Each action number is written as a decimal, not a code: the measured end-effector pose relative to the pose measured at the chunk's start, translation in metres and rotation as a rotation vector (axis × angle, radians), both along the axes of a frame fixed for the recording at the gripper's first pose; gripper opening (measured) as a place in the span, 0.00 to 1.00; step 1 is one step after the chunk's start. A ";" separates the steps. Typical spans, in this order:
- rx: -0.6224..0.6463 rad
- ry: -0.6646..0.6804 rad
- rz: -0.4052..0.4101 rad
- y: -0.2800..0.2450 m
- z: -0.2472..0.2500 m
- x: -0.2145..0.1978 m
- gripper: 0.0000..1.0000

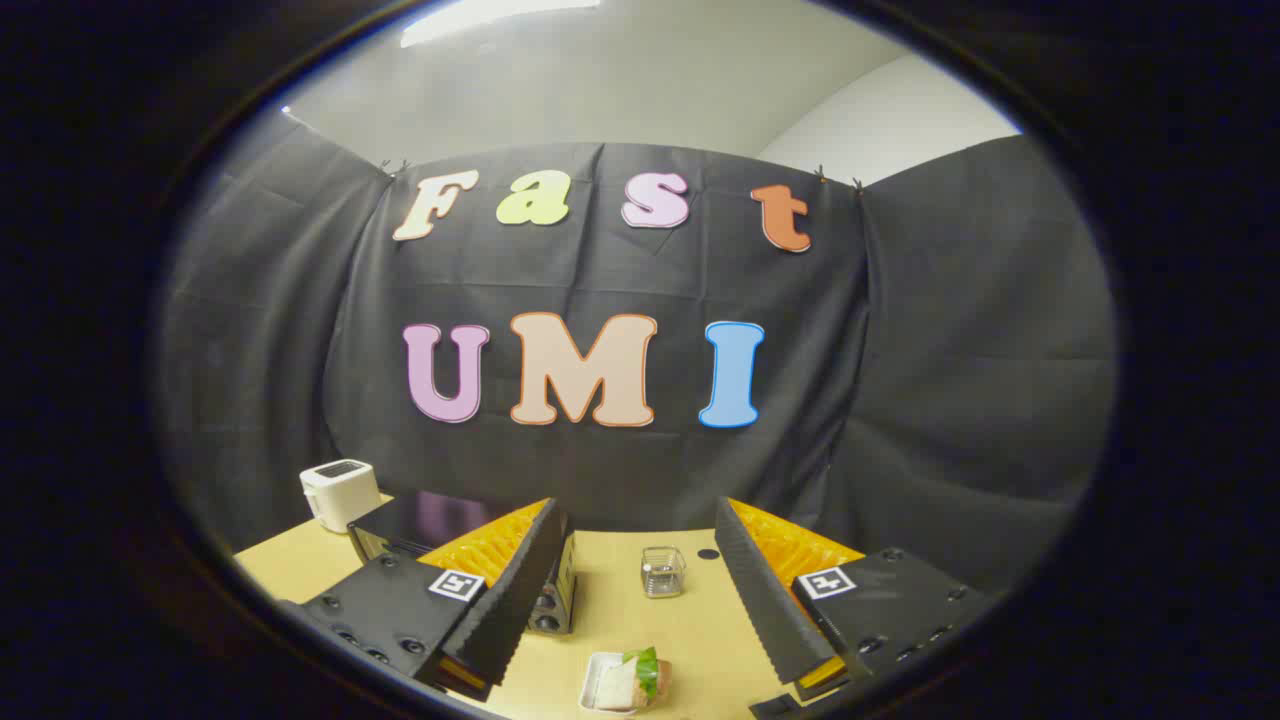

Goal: Open the toaster oven, put the food inside, and close the toaster oven door.

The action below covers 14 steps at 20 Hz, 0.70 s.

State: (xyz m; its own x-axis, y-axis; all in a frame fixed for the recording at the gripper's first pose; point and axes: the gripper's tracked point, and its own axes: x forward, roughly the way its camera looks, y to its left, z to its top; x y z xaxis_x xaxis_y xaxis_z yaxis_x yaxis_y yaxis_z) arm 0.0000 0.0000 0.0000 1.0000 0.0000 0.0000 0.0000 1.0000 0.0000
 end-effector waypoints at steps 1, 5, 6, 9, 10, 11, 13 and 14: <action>0.001 0.001 0.001 0.001 -0.001 0.000 0.98; -0.004 0.012 0.015 0.012 -0.011 0.004 0.98; -0.007 0.012 0.016 0.016 -0.014 0.005 0.98; -0.014 0.018 0.025 0.030 -0.027 0.010 0.98; -0.015 0.022 0.033 0.038 -0.032 0.012 0.98; -0.016 0.023 0.042 0.045 -0.037 0.015 0.98; -0.024 0.025 0.060 0.063 -0.048 0.019 0.98; -0.028 0.027 0.074 0.073 -0.054 0.020 0.98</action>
